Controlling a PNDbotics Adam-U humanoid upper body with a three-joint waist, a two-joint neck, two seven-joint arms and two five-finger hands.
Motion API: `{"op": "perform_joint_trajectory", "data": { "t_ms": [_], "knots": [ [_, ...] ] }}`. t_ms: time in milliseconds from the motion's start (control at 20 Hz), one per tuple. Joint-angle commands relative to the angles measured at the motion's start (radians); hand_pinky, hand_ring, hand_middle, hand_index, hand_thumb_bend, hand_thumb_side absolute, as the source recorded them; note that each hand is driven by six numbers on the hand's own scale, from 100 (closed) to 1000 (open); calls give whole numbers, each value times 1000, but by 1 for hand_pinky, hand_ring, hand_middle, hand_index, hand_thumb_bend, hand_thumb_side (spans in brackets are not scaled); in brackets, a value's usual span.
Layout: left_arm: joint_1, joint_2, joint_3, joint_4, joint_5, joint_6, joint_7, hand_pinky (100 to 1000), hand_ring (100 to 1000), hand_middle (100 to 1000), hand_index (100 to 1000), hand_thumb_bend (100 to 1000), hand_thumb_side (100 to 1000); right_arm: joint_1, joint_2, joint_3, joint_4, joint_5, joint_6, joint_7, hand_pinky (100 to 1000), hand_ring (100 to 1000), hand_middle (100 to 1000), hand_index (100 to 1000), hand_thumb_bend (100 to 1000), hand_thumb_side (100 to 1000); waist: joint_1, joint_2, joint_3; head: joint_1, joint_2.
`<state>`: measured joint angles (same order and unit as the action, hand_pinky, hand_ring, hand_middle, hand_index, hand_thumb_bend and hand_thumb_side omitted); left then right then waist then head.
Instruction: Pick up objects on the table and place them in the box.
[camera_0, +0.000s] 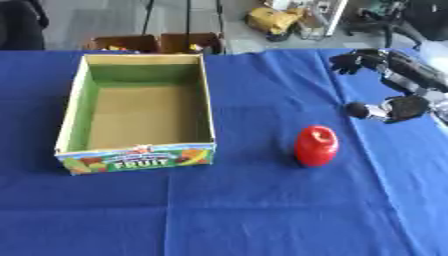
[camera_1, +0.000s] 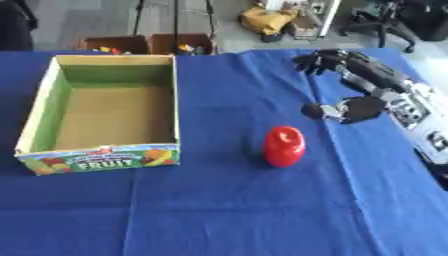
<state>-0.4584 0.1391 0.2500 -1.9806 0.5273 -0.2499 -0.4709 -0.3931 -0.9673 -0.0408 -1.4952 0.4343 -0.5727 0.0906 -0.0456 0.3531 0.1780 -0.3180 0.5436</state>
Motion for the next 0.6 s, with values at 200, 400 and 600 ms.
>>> {"op": "perform_joint_trajectory", "data": {
  "t_ms": [200, 400, 600],
  "knots": [
    [-17, 5, -4, -19, 5, 4, -2, 663, 660, 756, 925, 100, 915, -41, 19, 23, 31, 78, -13, 4, 658, 724, 760, 944, 616, 1000, 0, -23, 9, -12, -10],
    [-15, 3, -2, -19, 3, 5, -4, 661, 657, 757, 926, 100, 919, -62, 61, 33, 50, 125, -3, 8, 663, 726, 762, 947, 617, 1000, 2, -19, 4, -11, -7],
    [-12, 1, -1, -19, 1, 8, -6, 661, 657, 757, 926, 100, 918, -102, 113, 37, 57, 182, 47, 14, 674, 730, 764, 944, 612, 1000, 7, -21, -7, -14, -7]
  ]
}}
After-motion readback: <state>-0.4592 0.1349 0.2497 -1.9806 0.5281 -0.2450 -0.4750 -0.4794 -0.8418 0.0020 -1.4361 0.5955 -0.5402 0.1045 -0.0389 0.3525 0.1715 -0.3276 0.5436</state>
